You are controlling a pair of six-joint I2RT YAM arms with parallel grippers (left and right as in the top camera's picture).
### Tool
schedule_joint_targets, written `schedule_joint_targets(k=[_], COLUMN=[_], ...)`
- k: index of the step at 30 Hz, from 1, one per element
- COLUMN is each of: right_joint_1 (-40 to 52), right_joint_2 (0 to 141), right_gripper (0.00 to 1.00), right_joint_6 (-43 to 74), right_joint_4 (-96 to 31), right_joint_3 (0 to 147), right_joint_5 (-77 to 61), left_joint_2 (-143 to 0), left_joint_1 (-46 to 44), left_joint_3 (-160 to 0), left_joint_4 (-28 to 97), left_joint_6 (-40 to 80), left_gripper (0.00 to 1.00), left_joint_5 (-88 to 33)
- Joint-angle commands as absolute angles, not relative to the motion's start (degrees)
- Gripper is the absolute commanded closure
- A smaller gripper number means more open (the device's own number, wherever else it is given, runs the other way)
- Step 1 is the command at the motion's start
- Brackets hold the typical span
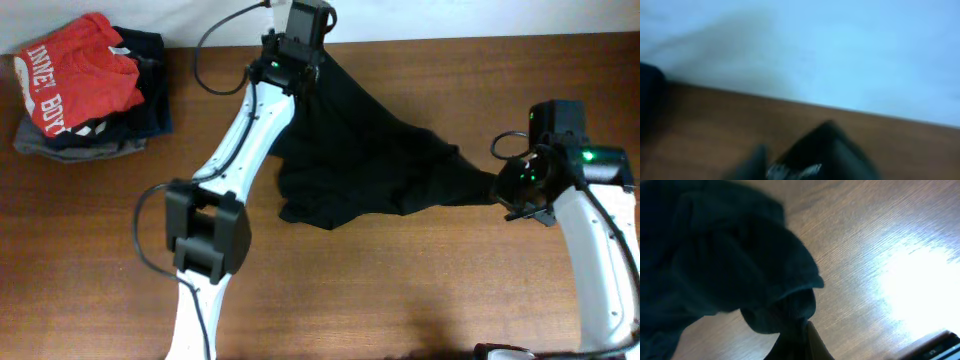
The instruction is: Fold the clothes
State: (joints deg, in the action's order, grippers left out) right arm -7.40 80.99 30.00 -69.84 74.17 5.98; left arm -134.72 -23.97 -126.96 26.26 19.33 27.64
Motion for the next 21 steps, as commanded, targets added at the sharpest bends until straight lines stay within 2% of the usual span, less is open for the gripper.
schedule_joint_targets(k=[1, 7, 15, 21], right_joint_1=[-7.07, -7.07, -7.07, -7.09], right_joint_2=[81.32, 81.38, 81.38, 81.38], right_gripper=[0.96, 0.95, 0.94, 0.94], right_joint_6=[30.46, 30.44, 30.46, 30.44], right_joint_4=[-68.82, -67.20, -66.15, -66.17], right_joint_3=[72.18, 71.61, 71.61, 71.61], right_joint_5=[6.20, 6.24, 6.22, 6.24], left_joint_2=[-135.70, -130.61, -123.07, -121.86], left_joint_1=[-23.20, -23.99, -24.21, -23.75], left_joint_3=[-127.50, -128.11, -128.11, -128.09], left_joint_4=[26.15, 41.78, 71.57, 83.40], left_joint_6=[12.36, 12.99, 24.32, 26.57], left_gripper=[0.01, 0.01, 0.01, 0.01], left_joint_5=[27.88, 27.77, 27.79, 21.54])
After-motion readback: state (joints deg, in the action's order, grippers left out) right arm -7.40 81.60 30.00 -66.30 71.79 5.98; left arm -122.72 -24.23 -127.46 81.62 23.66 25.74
